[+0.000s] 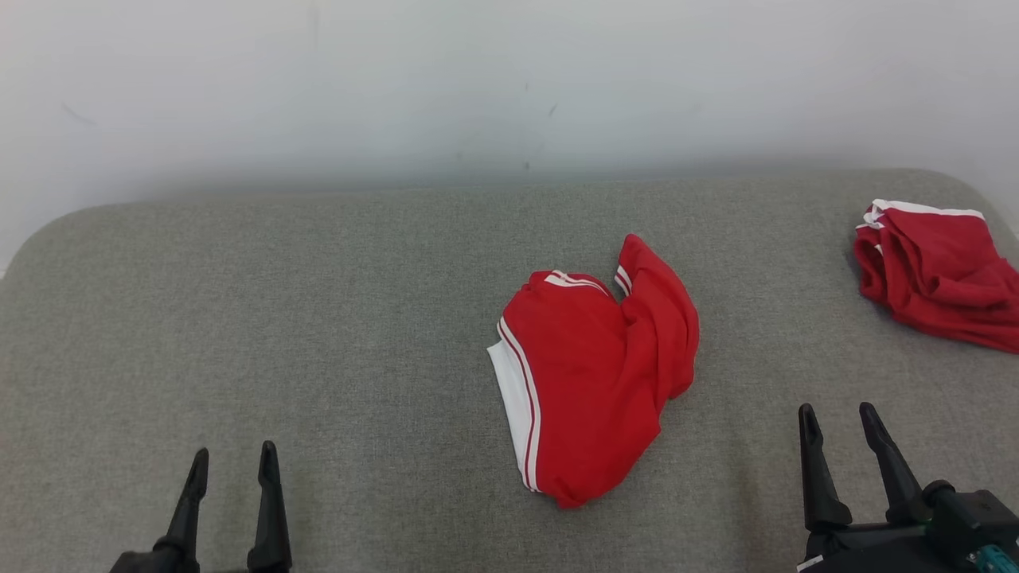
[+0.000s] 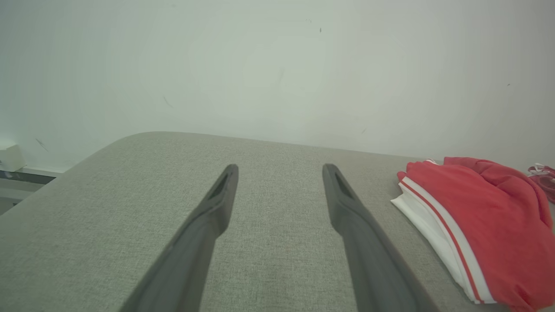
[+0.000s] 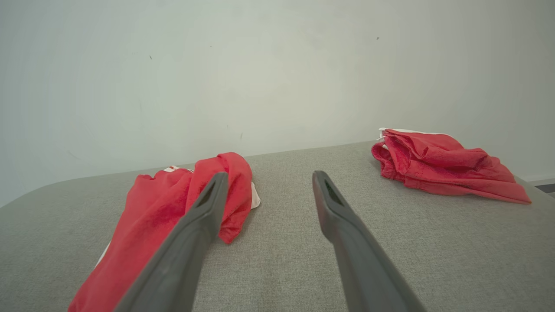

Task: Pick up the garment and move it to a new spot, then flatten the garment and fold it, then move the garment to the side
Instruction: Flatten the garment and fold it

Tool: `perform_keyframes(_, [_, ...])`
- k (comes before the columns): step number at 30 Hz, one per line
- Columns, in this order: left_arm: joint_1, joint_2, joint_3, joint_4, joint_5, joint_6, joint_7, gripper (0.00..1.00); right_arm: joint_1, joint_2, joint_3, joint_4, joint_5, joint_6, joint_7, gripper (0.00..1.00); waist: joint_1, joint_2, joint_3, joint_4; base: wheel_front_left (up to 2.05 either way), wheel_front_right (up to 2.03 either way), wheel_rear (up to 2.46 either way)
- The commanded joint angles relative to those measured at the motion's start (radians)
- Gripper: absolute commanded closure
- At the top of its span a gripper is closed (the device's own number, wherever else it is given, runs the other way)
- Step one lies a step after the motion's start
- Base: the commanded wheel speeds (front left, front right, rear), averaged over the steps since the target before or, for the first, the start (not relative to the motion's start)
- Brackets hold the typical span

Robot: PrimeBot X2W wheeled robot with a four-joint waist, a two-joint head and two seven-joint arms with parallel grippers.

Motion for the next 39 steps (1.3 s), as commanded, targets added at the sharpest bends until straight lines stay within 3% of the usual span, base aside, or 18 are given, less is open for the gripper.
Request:
perform_keyframes(1, [-0.025,-0.003,0.002,0.003,0.015,-0.004,-0.003,0.0,-0.006,0.001,0.002,0.001,0.005,-0.003,0.0,0.0,0.0,0.0,0.002,-0.002,0.0,0.0,0.0])
perform_keyframes(11, [-0.188,0.028,-0.047,0.066,0.03,-0.022,-0.003,0.0,-0.029,0.003,0.019,0.016,0.012,-0.003,0.0,0.0,0.0,0.0,0.034,-0.041,0.0,0.0,0.0])
perform_keyframes(22, [-0.452,0.078,-0.181,0.283,-0.014,-0.03,0.074,0.0,-0.079,0.021,0.024,0.035,0.019,-0.003,0.0,0.0,0.0,0.0,0.115,-0.155,0.0,0.0,0.0])
perform_keyframes(39, [-0.611,0.115,-0.374,0.616,-0.082,-0.03,0.183,0.0,-0.127,0.04,0.023,0.04,0.022,-0.003,0.0,0.0,0.0,0.0,0.196,-0.268,0.0,0.0,0.0])
